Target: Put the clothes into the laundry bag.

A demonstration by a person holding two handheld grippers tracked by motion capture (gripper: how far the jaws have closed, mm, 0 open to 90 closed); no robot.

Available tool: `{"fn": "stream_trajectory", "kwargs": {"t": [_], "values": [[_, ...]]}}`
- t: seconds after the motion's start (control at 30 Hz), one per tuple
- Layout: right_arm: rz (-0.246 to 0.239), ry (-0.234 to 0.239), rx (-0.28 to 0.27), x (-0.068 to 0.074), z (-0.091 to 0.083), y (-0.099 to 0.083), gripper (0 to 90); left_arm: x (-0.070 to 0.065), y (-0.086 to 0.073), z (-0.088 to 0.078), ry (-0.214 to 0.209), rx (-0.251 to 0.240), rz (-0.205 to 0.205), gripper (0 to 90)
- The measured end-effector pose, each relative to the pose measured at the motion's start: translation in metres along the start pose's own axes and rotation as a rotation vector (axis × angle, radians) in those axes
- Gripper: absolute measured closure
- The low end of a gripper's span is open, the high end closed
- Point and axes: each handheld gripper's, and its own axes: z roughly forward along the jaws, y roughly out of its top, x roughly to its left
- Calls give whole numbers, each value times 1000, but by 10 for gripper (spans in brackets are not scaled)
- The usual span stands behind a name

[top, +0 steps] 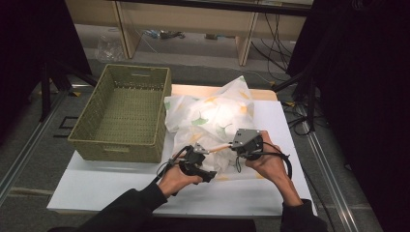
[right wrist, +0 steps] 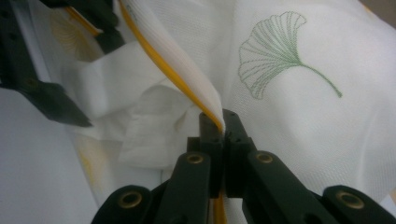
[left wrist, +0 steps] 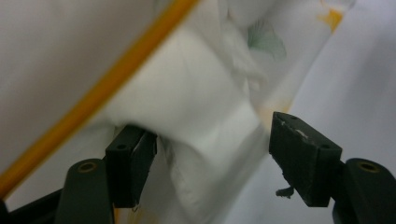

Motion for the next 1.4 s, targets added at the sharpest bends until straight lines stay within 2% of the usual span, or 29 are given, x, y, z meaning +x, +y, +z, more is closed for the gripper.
{"fn": "stream_trajectory", "kwargs": {"t": [0.03, 0.07, 0.1, 0.13, 0.2, 0.23, 0.27, 0.33, 0.4, 0.43, 0.47, 0.5, 0.53, 0.6, 0.63, 0.7, 0.77, 0.8, 0.87, 0.97, 1.0, 1.1, 1.17, 1.2, 1.23, 1.27, 1.3, 1.37, 1.4], "values": [[26, -7, 15, 2, 0, 0, 900, -1, 4, 4, 3, -11, -18, 315], [29, -3, 15, 2, 0, -1, 900, -1, 7, 9, -4, -29, -48, 316], [43, 0, 10, 3, 1, -1, 900, 1, 10, 12, -1, -13, -58, 324], [43, -17, 16, 4, 1, -1, 900, 1, 12, 18, 15, -49, -106, 340], [31, -5, 32, 3, 1, -4, 900, 8, 16, 24, 39, -63, -75, 475], [37, -7, 28, 4, 3, -5, 900, 11, 17, 27, 59, -97, -61, 564], [11, 7, 27, 2, 4, -6, 900, 14, 17, 29, 74, -111, -43, 664], [13, 17, 32, 3, 6, -7, 900, 23, 19, 30, 53, -117, -89, 794], [35, 17, 35, 4, 7, -7, 900, 29, 23, 26, 77, -135, -75, 845], [13, 15, 21, 3, 8, -6, 900, 32, 26, 22, 100, -135, -46, 851], [17, 18, 17, 3, 9, -4, 900, 36, 29, 19, 110, -138, -44, 855], [38, 16, 24, 3, 9, -2, 900, 39, 33, 17, 104, -150, -56, 858], [34, 8, 29, 3, 11, -1, 900, 42, 38, 17, 118, -179, -77, 859], [35, 18, 26, 2, 14, 3, 900, 50, 46, 19, 173, -192, -71, 860], [42, 17, 19, 2, 16, 5, 900, 52, 48, 23, 200, -211, -84, 858], [43, 12, 29, 2, 20, 9, 900, 54, 46, 33, 212, -190, -111, 833], [31, 17, 44, 5, 23, 11, 900, 53, 43, 34, 200, -163, -109, 778], [23, 20, 49, 6, 25, 11, 900, 51, 41, 31, 200, -159, -92, 735], [6, 31, 46, 5, 30, 8, 900, 46, 37, 21, 176, -107, -51, 610], [16, 35, 53, 4, 31, 3, 900, 36, 27, 7, 152, -76, -33, 465], [17, 37, 51, 4, 31, 3, 900, 33, 24, 2, 146, -75, -39, 422], [29, 36, 48, 4, 30, 3, 900, 27, 16, -13, 120, -49, 5, 343], [26, 37, 48, 4, 30, 2, 900, 23, 10, -21, 104, -18, 26, 347], [29, 37, 48, 4, 30, 2, 900, 20, 8, -22, 80, 0, 40, 374], [30, 37, 48, 3, 30, 3, 900, 19, 6, -23, 46, 38, 72, 417], [29, 37, 49, 4, 30, 3, 900, 17, 4, -19, 24, 49, 51, 429], [27, 39, 52, 4, 30, 3, 900, 18, 4, -16, 19, 67, 66, 433], [24, 37, 54, 5, 30, 3, 900, 19, 5, -5, 35, 67, 21, 436], [22, 40, 54, 5, 30, 3, 900, 20, 6, 1, 30, 46, -4, 439]]}}
